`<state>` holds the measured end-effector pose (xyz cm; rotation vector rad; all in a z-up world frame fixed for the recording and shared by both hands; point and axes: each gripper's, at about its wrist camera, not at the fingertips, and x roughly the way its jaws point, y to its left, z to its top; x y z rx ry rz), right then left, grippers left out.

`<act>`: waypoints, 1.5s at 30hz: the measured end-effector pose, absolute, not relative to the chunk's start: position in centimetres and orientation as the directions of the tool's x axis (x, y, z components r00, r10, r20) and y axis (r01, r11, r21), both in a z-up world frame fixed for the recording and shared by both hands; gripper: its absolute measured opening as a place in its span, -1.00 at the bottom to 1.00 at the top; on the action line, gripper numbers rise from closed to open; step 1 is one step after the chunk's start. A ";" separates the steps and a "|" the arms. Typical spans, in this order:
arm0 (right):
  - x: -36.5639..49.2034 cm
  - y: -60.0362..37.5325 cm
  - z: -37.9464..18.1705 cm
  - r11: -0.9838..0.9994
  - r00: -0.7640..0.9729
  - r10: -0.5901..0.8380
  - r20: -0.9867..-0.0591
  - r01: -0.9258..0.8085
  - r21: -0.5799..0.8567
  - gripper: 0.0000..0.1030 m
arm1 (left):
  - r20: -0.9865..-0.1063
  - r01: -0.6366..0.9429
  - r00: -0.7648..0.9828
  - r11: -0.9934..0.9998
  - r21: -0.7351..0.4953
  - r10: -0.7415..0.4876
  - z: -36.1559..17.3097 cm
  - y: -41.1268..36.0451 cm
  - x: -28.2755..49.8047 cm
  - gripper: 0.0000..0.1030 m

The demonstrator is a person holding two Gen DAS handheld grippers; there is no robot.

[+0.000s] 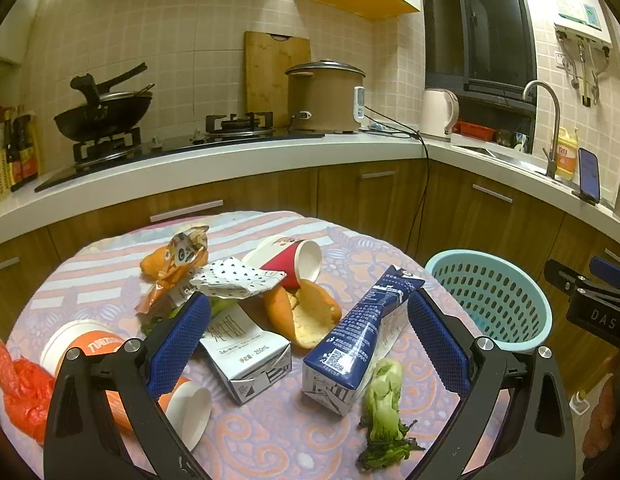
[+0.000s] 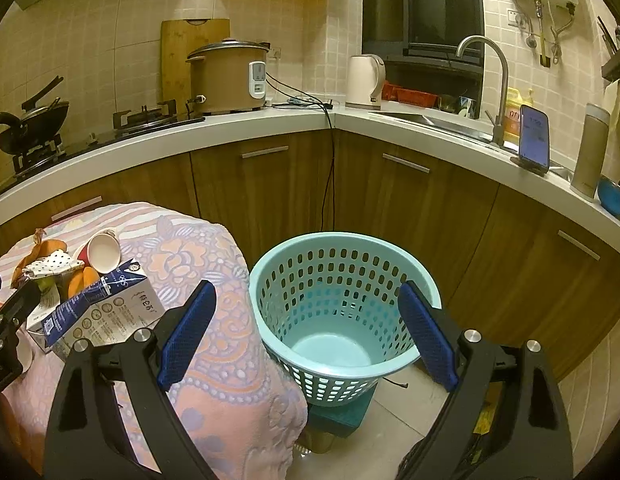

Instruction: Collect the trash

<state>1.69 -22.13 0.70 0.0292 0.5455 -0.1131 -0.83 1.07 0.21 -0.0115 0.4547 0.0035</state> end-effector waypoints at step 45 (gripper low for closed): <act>1.3 -21.6 0.6 0.996 0.845 -0.056 -0.532 0.082 0.025 0.59 | -0.414 -0.035 0.910 0.999 -0.009 0.028 0.5 1.5 -1.2 0.85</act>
